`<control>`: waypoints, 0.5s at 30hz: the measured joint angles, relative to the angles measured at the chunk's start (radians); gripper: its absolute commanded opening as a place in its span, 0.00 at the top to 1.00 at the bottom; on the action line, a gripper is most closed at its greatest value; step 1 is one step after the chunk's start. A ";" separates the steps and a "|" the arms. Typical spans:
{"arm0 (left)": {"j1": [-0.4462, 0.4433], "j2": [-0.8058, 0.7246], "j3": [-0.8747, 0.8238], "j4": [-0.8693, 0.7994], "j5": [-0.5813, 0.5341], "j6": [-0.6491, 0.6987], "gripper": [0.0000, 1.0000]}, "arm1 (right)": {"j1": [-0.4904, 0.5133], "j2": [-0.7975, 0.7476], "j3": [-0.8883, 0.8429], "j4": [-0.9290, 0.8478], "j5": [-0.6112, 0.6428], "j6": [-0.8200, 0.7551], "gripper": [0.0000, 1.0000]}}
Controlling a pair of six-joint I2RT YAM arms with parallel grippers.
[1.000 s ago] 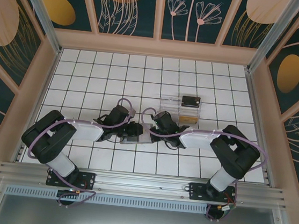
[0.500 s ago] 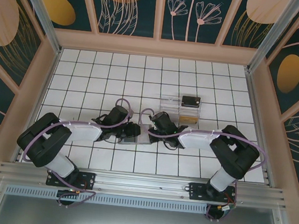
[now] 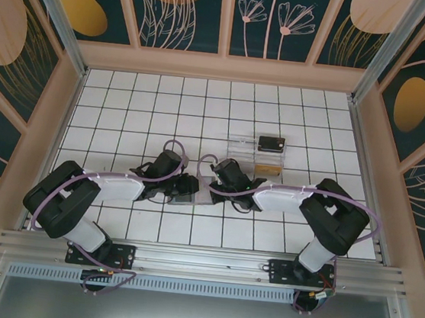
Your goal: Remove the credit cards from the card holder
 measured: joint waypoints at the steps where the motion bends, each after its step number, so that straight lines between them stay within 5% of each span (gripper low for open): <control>1: 0.000 0.000 0.000 0.000 0.000 0.000 0.70 | 0.000 -0.003 0.000 0.000 0.000 0.000 0.88; 15: 0.000 0.007 0.003 0.000 0.001 0.000 0.71 | 0.002 0.020 0.000 0.013 -0.029 0.001 0.88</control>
